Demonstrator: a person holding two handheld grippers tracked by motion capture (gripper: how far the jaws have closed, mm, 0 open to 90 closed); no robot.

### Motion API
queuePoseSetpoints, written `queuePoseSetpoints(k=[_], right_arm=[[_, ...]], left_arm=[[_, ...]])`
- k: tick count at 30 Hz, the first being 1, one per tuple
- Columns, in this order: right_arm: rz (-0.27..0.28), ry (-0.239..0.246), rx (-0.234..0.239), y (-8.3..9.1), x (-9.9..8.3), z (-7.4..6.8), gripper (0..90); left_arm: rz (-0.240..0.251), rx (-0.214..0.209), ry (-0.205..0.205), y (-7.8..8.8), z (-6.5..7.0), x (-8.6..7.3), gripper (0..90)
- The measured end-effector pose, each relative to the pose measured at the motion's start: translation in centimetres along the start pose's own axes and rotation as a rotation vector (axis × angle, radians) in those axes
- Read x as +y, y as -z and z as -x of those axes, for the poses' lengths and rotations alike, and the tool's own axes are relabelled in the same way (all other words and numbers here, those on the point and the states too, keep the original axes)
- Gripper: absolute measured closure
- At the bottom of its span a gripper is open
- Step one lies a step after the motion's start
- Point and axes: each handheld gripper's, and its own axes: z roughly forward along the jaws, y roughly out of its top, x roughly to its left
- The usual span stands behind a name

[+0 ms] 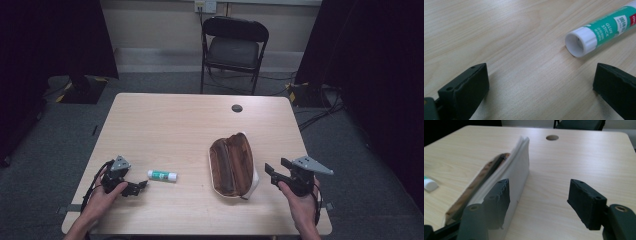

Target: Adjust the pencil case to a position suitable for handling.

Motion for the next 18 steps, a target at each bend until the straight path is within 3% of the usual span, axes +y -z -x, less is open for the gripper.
queuePoseSetpoints(k=[10, 18], right_arm=[[0.067, 0.05, 0.058, 0.8, 1.8, -2.0, 27.5], [0.04, 0.074, 0.118, 0.1, 1.6, -3.5, 25.5]], left_arm=[[0.0, 0.0, -0.001, 0.0, 0.0, 0.0, 0.0], [0.0, 0.002, -0.001, 0.0, 0.0, 0.0, 0.0]])
